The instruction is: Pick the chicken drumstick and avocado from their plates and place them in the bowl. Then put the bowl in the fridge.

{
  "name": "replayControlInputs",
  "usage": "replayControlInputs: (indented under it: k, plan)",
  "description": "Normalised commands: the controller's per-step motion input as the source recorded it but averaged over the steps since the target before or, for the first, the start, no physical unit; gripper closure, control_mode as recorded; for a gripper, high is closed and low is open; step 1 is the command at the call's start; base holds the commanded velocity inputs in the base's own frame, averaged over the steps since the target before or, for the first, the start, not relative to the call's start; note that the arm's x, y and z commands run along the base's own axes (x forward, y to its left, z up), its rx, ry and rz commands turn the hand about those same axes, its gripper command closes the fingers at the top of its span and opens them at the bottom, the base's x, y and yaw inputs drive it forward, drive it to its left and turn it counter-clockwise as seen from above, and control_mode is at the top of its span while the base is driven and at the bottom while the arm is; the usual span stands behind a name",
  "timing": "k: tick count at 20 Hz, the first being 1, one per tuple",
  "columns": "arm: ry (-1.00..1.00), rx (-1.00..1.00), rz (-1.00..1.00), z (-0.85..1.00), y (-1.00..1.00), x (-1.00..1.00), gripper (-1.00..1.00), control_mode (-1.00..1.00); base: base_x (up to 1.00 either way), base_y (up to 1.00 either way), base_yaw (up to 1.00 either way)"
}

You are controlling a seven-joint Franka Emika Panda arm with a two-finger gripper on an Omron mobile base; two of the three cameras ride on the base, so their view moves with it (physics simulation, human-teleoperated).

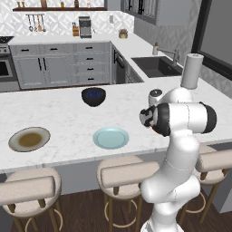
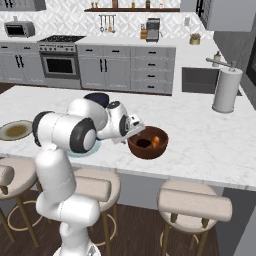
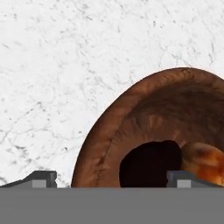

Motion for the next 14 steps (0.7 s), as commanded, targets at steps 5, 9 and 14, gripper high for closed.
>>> replayControlInputs:
  k: [5,9,14]
  plan:
    - [0.16,0.0,0.01,-0.21,0.0,0.53,-1.0,-1.0,0.0,0.0,0.0]
    - [0.19,0.0,0.0,-0.29,-0.01,0.22,-1.0,-1.0,0.0,0.0,0.0]
    - [0.22,0.0,0.0,-0.31,-0.16,0.06,-1.0,-1.0,0.0,0.0,0.0]
